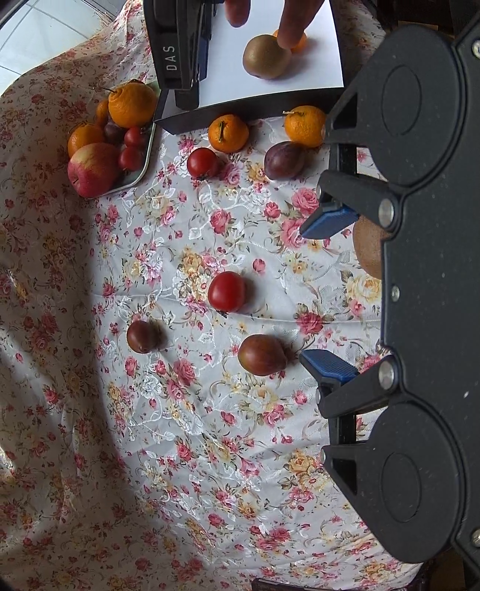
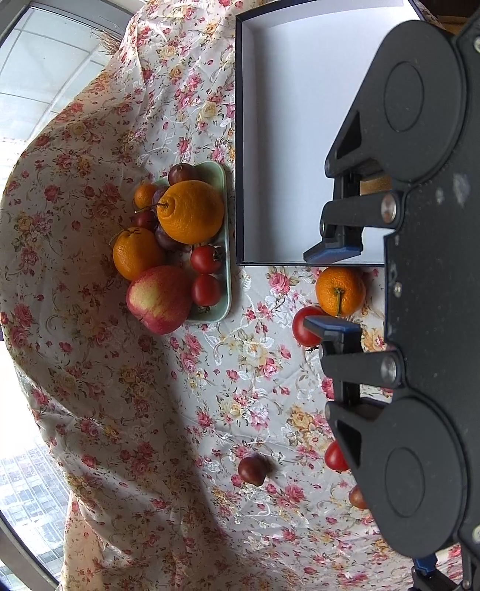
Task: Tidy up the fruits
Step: 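Lower the left tool onto the second kiwi and close on it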
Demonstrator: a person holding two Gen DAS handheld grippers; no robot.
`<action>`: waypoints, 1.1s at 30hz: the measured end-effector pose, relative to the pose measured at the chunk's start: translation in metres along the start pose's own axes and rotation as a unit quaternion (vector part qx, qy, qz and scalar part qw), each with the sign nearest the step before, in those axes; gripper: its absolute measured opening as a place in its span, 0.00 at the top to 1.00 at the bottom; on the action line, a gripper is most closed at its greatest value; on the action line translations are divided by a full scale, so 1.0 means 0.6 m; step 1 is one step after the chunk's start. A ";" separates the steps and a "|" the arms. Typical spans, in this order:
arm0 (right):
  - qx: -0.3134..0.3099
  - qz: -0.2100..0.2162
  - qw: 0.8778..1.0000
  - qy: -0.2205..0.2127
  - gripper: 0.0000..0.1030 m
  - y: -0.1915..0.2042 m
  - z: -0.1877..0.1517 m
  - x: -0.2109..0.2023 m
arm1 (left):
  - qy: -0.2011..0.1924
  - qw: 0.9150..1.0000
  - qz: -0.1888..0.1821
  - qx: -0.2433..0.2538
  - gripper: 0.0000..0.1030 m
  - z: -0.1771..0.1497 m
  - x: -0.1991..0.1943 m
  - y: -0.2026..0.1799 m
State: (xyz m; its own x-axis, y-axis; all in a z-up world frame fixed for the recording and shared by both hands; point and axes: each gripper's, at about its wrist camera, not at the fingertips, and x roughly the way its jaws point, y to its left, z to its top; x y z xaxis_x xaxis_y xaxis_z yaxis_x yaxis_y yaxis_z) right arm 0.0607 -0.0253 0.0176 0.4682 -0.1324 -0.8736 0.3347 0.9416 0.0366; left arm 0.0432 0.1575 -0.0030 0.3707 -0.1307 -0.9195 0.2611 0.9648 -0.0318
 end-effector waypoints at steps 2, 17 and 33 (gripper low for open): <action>0.005 0.003 1.000 0.001 0.68 -0.002 -0.001 -0.001 | -0.001 1.000 -0.001 0.003 0.33 -0.004 -0.003 -0.002; 0.010 0.030 0.999 0.036 0.68 0.000 -0.008 -0.003 | 0.032 0.999 -0.021 0.008 0.33 -0.051 0.004 -0.019; 0.011 0.051 0.997 0.059 0.68 -0.001 -0.010 -0.008 | 0.048 0.998 0.017 0.033 0.32 -0.074 0.048 -0.062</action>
State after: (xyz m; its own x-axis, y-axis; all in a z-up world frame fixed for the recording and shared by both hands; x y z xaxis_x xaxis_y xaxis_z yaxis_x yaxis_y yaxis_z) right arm 0.0538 -0.0233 0.0188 0.4012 0.0027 -0.9160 0.3084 0.9412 0.1379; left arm 0.0046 0.1281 -0.0454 0.2940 -0.0717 -0.9531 0.3089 0.9508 0.0237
